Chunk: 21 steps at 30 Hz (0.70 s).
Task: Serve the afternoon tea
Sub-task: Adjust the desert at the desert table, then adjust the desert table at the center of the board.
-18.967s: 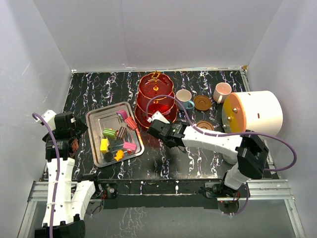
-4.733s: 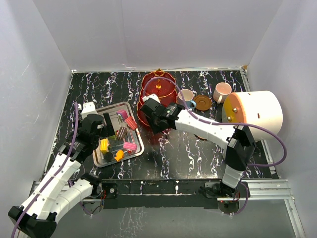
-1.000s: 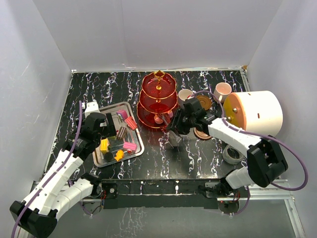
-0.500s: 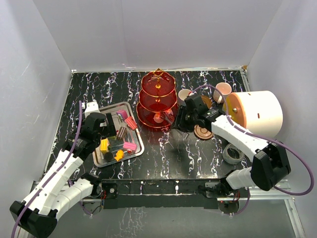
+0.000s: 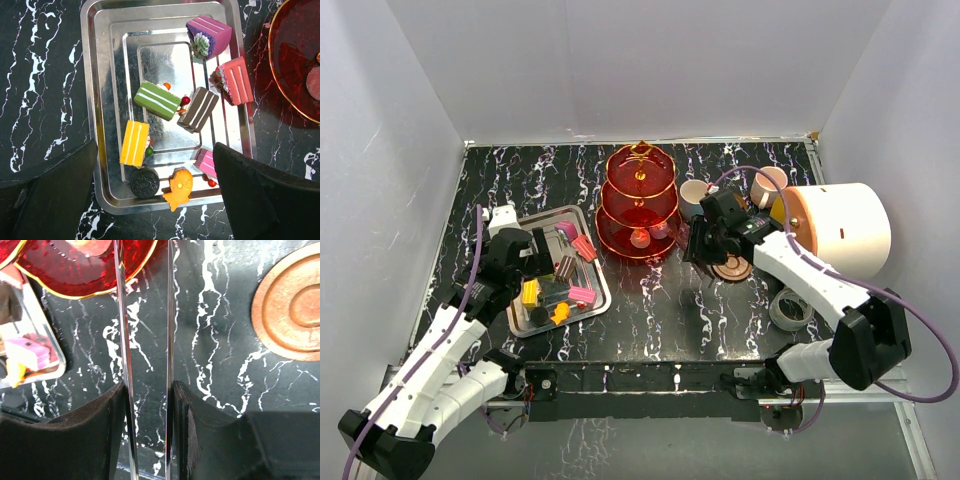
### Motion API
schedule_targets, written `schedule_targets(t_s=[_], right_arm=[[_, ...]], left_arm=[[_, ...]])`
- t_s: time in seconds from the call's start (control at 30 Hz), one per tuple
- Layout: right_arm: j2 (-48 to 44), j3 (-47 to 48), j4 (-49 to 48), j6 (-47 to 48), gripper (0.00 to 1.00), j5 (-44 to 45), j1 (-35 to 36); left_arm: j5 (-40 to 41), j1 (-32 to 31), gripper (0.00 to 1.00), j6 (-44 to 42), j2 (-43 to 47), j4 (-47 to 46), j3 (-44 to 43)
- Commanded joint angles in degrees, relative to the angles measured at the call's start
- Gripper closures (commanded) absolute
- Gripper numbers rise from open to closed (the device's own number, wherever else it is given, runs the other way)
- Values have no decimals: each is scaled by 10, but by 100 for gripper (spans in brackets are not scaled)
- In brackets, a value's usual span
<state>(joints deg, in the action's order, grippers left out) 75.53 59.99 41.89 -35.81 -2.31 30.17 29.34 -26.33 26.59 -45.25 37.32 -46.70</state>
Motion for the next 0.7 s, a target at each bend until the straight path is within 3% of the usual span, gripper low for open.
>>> schedule_targets(t_s=[0.0, 0.2, 0.43, 0.57, 0.67], right_arm=[[21, 31, -14, 36, 63, 28, -14], [40, 43, -20, 82, 65, 40, -49], [49, 71, -19, 99, 66, -6, -61], [16, 67, 11, 78, 65, 8, -61], [-23, 55, 24, 53, 64, -5, -62]], left_arm=[[6, 1, 1, -3, 2, -1, 1], [7, 1, 1, -3, 3, -2, 2], [2, 1, 1, -4, -3, -5, 2], [-37, 1, 1, -15, -8, -40, 8], [-122, 1, 1, -12, -55, -93, -26]])
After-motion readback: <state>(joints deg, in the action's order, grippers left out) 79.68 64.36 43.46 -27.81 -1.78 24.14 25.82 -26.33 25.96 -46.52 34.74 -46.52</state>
